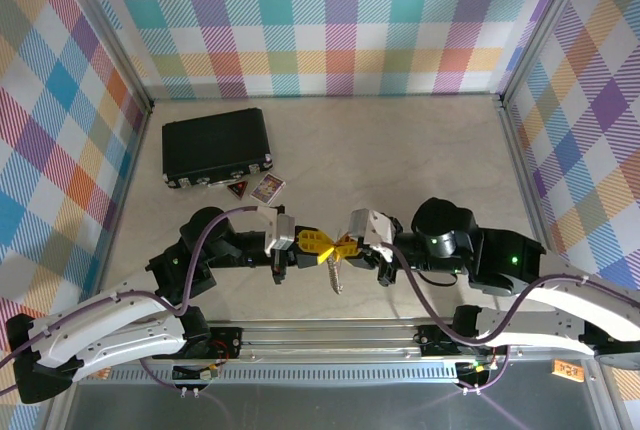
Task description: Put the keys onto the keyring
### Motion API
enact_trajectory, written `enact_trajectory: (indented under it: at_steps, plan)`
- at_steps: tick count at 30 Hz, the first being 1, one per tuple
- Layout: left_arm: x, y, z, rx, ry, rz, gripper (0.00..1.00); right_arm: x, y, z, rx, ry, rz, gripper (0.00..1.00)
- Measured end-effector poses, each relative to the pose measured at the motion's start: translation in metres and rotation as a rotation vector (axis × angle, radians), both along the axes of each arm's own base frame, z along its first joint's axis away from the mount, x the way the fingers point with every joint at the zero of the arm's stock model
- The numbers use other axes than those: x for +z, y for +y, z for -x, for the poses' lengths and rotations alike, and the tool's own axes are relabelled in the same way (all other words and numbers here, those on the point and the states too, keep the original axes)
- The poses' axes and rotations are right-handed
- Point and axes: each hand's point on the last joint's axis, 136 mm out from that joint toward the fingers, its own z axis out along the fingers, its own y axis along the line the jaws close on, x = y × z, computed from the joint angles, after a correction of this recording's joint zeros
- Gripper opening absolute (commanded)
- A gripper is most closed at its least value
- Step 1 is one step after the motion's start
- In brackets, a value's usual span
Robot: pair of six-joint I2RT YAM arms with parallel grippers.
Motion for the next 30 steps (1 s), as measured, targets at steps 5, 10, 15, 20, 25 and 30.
enact_trajectory:
  at_steps: [5, 10, 15, 20, 25, 30]
  plan:
    - [-0.003, 0.000, -0.002, 0.011, -0.008, -0.016, 0.19, -0.002, 0.000, 0.000, 0.000, -0.004, 0.004, 0.00]
    - [-0.017, 0.001, -0.015, 0.088, -0.022, -0.118, 0.28, -0.018, 0.001, -0.009, -0.033, -0.011, 0.106, 0.00]
    - [-0.029, 0.004, -0.024, 0.139, -0.044, -0.203, 0.29, -0.033, 0.008, -0.015, -0.047, -0.014, 0.206, 0.00]
    - [-0.035, 0.002, -0.026, 0.138, -0.063, -0.269, 0.23, -0.039, 0.006, -0.016, -0.051, -0.014, 0.238, 0.00]
    - [-0.040, 0.003, -0.024, 0.124, -0.081, -0.298, 0.17, -0.040, 0.005, -0.016, -0.050, -0.016, 0.245, 0.00]
    - [-0.047, 0.002, -0.024, 0.116, -0.077, -0.324, 0.15, -0.041, 0.005, -0.016, -0.047, -0.020, 0.252, 0.00]
